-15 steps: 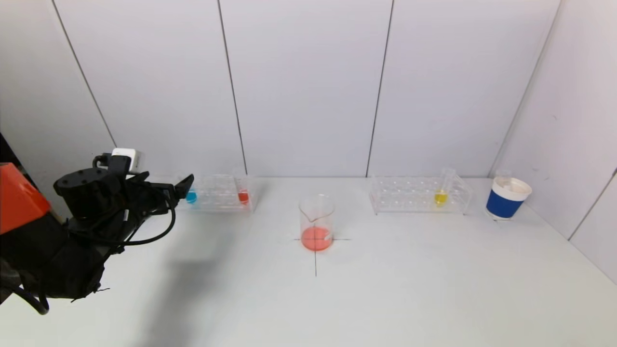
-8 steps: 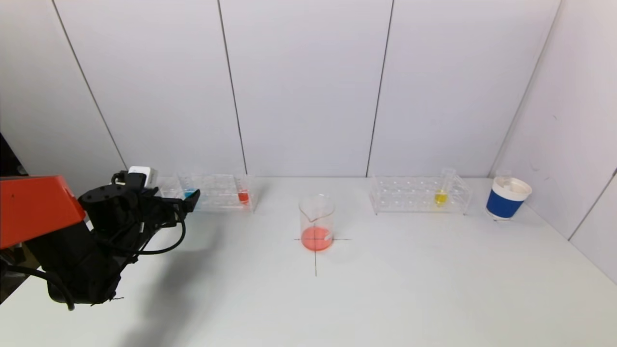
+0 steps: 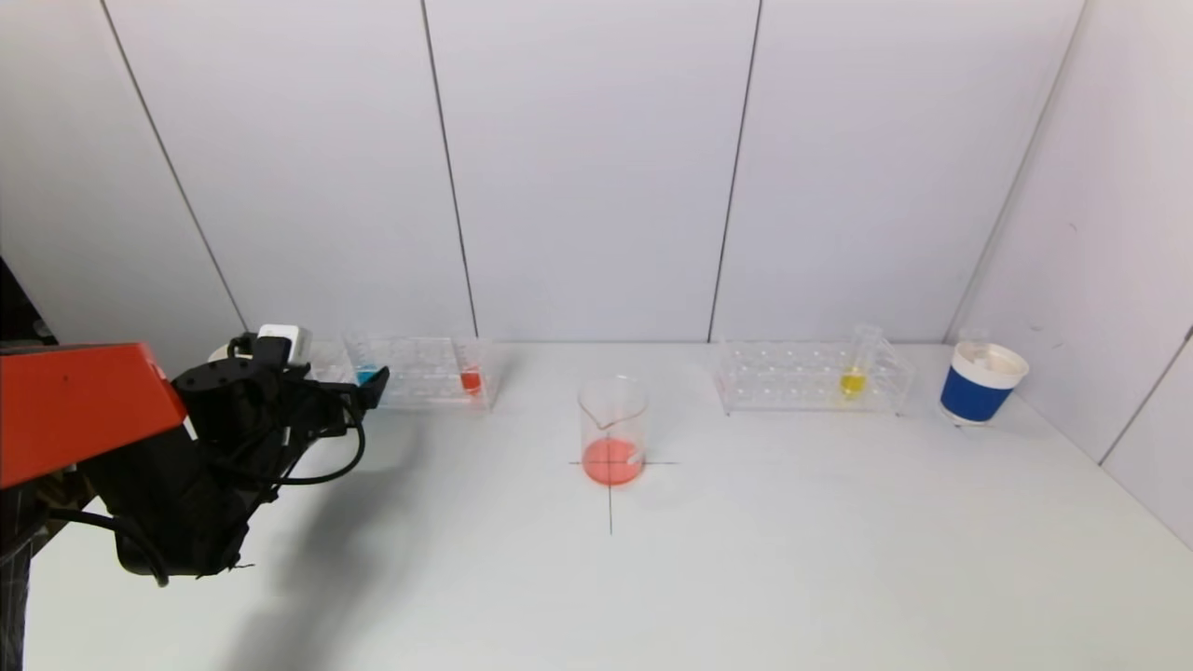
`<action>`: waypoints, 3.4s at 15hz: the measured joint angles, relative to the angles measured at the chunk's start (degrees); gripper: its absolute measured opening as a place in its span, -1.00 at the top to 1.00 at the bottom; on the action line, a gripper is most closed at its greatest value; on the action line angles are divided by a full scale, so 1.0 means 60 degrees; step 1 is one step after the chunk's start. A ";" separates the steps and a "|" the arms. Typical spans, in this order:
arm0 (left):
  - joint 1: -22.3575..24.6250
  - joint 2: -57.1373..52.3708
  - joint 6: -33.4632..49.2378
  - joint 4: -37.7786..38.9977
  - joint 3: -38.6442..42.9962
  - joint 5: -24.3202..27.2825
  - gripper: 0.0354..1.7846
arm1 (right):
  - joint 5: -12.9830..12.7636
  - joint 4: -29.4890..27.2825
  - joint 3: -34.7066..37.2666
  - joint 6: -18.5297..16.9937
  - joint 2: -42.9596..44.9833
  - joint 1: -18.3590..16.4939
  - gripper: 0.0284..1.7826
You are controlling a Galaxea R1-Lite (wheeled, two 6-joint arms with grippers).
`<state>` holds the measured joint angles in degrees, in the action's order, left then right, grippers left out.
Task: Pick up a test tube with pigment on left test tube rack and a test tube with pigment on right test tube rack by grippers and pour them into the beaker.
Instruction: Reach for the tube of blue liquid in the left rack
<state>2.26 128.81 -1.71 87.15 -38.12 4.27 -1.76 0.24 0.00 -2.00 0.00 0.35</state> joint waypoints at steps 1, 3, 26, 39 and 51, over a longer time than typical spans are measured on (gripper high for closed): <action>-0.0004 0.0026 0.0000 0.0000 -0.0087 -0.0004 -0.94 | 0.0000 0.0000 0.0000 0.0000 0.0000 0.0000 -0.99; 0.0000 0.0055 0.0000 0.0000 -0.0293 -0.0134 -0.94 | 0.0000 0.0000 0.0000 0.0000 0.0000 0.0000 -0.99; -0.0028 0.0656 -0.0030 -0.0280 -0.1786 -0.0376 -0.94 | 0.0000 -0.0004 0.0000 0.0000 0.0000 -0.0004 -0.99; -0.0095 0.0707 -0.0037 -0.0437 -0.2001 -0.0360 -0.94 | 0.0000 0.0000 0.0000 -0.0002 0.0000 -0.0004 -0.99; -0.0179 0.0803 -0.0033 -0.1057 -0.2668 -0.0376 -0.94 | 0.0000 -0.0004 0.0000 -0.0002 0.0000 0.0000 -0.99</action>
<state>1.18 133.62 -1.90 80.81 -54.13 2.01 -1.76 0.22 0.00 -2.01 0.00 0.35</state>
